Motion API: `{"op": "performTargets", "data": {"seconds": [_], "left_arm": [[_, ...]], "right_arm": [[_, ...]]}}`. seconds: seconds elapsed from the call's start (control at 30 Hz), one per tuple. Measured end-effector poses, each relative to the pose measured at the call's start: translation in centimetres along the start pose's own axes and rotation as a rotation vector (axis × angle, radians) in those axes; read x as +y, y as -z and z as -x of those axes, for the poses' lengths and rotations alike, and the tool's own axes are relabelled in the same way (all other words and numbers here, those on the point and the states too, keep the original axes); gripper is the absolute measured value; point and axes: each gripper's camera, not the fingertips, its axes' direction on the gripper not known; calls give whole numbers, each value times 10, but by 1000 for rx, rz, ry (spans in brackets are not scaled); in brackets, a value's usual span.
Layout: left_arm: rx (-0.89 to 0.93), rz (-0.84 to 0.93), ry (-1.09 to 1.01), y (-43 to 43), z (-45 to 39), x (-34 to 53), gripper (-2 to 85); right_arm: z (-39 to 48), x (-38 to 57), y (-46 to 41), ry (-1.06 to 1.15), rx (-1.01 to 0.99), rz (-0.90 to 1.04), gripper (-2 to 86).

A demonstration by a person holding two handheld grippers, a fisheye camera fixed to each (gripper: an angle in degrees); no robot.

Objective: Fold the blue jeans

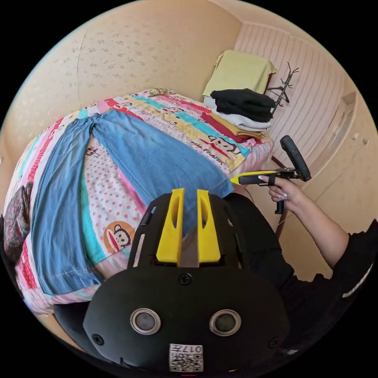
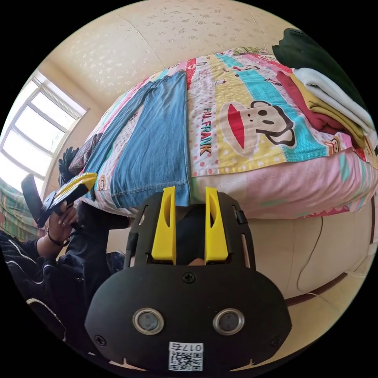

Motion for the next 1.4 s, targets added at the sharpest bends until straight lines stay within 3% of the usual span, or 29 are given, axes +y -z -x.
{"op": "performTargets", "data": {"seconds": [0.13, 0.3, 0.4, 0.57, 0.63, 0.8, 1.0, 1.07, 1.17, 1.23, 1.3, 1.4], "left_arm": [[-83, 220, -22, -69, -2, -15, -4], [48, 175, 55, -74, 14, -17, -9], [27, 143, 29, -75, 8, -15, -9], [117, 203, 83, -52, 12, -23, -6], [265, 139, 49, -23, 9, -25, 3], [360, 129, -177, 11, -41, -28, 98], [195, -17, -178, 30, -71, -22, 157], [147, -22, -164, 30, -71, -23, 152], [9, -65, -58, 38, -56, -18, 69], [117, -74, -15, 48, -32, -11, 8], [142, -77, 25, 57, -15, -7, 1], [146, -123, 74, 80, 9, -1, -4]], "right_arm": [[7, -19, -11, 19, 18, 8, 114], [15, -52, -44, 37, 131, 77, 104], [15, -67, -56, 49, 157, 100, 103], [2, -88, -52, -7, 41, 199, 73], [4, -92, -42, 3, -32, 164, 42], [26, -114, -4, 11, -213, 3, 22], [65, -158, 3, 72, -258, 5, 19], [80, -170, 0, 99, -260, 12, 19], [107, -188, -7, 186, -240, 21, 21], [122, -200, -9, 300, -230, 39, 25], [134, -223, -7, 470, -202, 92, 33], [119, -280, 13, 351, -125, -74, 49]]}}
